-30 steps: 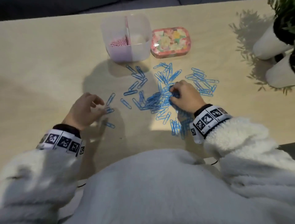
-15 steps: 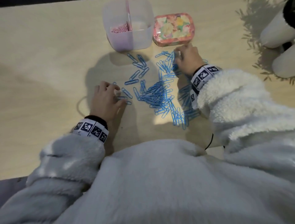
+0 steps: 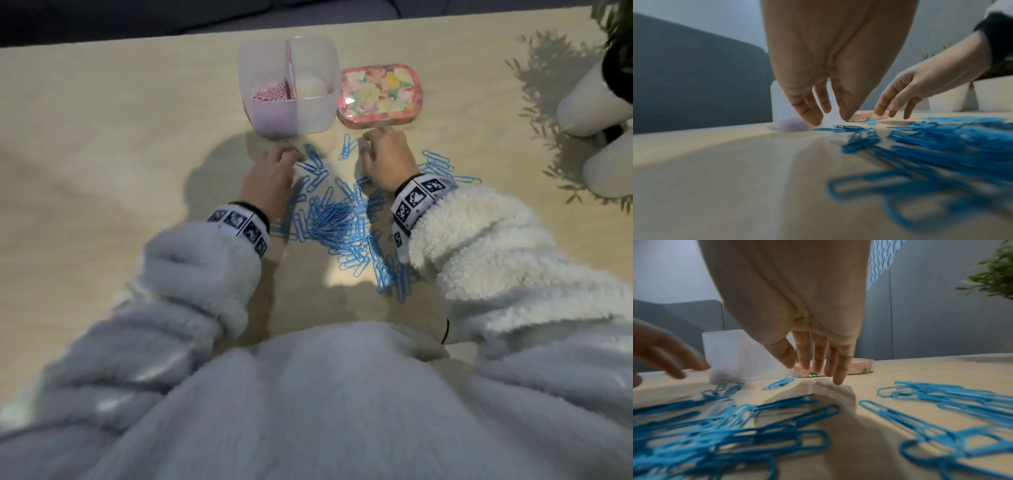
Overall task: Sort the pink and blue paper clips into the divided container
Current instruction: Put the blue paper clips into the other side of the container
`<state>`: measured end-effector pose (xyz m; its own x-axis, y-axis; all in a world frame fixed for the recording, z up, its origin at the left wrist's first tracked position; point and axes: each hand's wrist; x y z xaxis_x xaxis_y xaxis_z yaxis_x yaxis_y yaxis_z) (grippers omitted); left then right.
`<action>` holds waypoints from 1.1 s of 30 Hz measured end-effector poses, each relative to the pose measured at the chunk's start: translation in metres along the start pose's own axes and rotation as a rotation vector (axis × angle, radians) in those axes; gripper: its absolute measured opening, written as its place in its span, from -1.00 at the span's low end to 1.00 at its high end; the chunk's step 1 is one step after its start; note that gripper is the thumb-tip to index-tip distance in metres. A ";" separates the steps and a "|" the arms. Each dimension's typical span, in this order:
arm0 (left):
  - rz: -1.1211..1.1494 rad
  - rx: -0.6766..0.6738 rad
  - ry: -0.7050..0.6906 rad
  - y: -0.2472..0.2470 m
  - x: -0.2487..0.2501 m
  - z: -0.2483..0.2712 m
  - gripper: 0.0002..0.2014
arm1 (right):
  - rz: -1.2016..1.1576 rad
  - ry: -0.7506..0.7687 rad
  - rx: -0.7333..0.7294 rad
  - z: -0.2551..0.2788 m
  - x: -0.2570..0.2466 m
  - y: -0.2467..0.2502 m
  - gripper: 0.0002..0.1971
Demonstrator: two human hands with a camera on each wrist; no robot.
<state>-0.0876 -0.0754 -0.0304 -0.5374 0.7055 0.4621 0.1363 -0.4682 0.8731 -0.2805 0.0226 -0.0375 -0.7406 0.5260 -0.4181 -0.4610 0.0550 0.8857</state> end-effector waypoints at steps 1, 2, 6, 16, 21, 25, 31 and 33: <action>-0.045 -0.055 -0.037 0.004 0.003 -0.012 -0.57 | 0.025 0.004 -0.048 -0.004 -0.003 0.001 -0.72; -0.096 -0.125 -0.073 0.005 0.003 -0.023 -0.52 | 0.045 0.014 -0.099 -0.006 -0.009 0.000 -0.71; -0.177 -0.300 -0.130 0.009 0.007 -0.039 -0.50 | 0.142 0.103 -0.217 0.004 -0.031 -0.007 -0.52; -0.194 -0.252 -0.097 -0.005 0.006 -0.007 -0.70 | 0.068 0.236 -0.230 0.058 -0.036 -0.027 -0.63; -0.178 -0.192 -0.046 -0.011 0.012 -0.003 -0.77 | 0.060 0.225 -0.217 0.048 -0.034 -0.022 -0.76; -0.167 -0.178 -0.039 -0.007 0.007 -0.001 -0.77 | -0.051 0.167 -0.187 0.040 -0.033 -0.002 -0.79; -0.037 -0.133 0.056 0.003 0.003 0.001 -0.77 | -0.271 0.127 -0.018 -0.012 -0.063 0.062 -0.87; -0.004 -0.141 0.070 0.007 0.005 0.001 -0.77 | -0.245 0.110 0.045 -0.038 -0.075 0.079 -0.85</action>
<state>-0.0882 -0.0746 -0.0218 -0.5950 0.6709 0.4426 0.0184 -0.5391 0.8420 -0.2798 -0.0444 0.0565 -0.6596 0.3972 -0.6381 -0.6124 0.2083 0.7626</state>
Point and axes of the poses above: each hand's wrist, its own z-axis away from the middle knuckle, its own y-axis out of the back of the hand, x = y × z, and after that the axes turned 5 degrees about -x, right-handed
